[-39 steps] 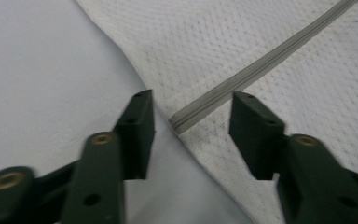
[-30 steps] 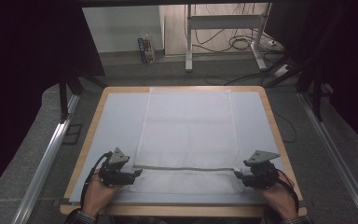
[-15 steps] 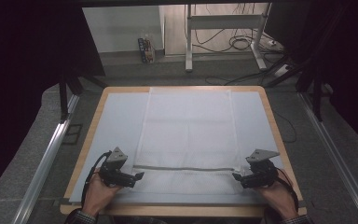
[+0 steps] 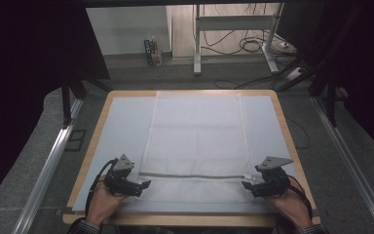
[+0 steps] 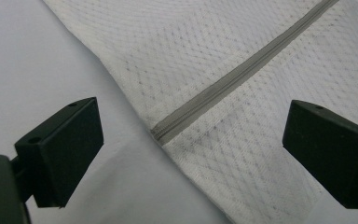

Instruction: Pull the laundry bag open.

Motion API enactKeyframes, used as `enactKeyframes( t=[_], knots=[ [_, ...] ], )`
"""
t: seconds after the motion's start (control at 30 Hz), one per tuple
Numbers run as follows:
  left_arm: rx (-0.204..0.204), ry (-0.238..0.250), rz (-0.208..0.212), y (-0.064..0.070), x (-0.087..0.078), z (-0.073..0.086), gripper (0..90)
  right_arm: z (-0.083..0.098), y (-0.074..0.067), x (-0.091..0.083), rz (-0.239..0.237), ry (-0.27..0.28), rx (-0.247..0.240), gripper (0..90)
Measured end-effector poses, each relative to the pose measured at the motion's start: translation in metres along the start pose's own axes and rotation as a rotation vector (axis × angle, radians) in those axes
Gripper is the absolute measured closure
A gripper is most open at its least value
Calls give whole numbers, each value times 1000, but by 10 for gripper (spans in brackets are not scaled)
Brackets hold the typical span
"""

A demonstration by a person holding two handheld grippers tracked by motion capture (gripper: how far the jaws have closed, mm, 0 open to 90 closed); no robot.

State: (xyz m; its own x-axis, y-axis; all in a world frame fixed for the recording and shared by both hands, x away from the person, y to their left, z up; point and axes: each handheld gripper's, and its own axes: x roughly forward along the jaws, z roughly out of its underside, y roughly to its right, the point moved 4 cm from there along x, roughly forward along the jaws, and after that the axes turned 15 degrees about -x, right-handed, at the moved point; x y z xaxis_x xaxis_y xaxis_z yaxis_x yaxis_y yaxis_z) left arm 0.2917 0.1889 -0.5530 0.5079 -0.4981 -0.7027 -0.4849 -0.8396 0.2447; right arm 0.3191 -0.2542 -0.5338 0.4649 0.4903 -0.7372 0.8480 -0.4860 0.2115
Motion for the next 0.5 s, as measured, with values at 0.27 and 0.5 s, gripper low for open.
enactKeyframes(
  t=[0.27,0.5],
  knots=[
    [7,-1,1,1,1,0,56,7,1,3,-15,-38,-24,241],
    [20,-12,-6,2,2,1,59,11,1,13,-56,-64,-43,226]
  ],
)
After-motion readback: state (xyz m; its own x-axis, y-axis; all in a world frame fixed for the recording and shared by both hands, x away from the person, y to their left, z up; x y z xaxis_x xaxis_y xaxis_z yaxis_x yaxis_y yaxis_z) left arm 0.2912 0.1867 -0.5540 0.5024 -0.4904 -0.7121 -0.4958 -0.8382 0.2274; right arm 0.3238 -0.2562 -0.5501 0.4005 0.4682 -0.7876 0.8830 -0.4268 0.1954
